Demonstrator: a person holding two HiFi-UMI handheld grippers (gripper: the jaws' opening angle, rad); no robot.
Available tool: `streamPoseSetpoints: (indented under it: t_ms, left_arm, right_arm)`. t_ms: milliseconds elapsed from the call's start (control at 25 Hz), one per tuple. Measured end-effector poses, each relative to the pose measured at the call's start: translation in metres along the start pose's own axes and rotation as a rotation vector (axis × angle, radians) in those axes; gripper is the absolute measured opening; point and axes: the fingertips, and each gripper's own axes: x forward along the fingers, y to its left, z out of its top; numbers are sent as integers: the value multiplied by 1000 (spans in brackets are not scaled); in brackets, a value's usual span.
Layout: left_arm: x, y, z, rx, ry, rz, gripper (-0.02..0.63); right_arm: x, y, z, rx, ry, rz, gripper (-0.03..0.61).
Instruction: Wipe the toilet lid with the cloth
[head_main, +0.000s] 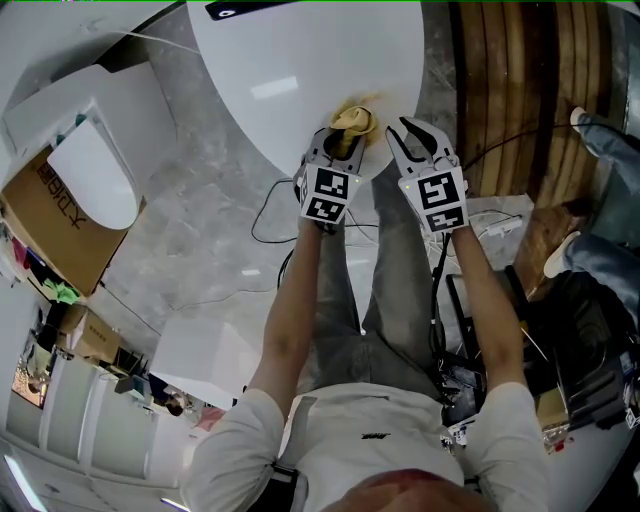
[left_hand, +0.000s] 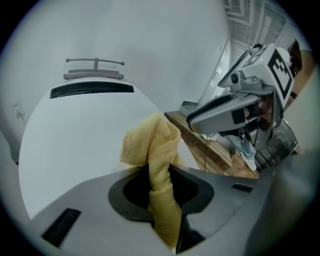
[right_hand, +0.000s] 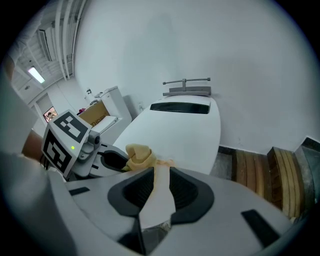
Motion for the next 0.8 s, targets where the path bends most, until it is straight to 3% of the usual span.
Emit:
streamPoseSetpoints:
  t_ms: [800]
  left_arm:
    - [-78, 93, -54, -56, -28, 47, 104]
  right_arm:
    - [44, 88, 25, -154, 61, 46, 112]
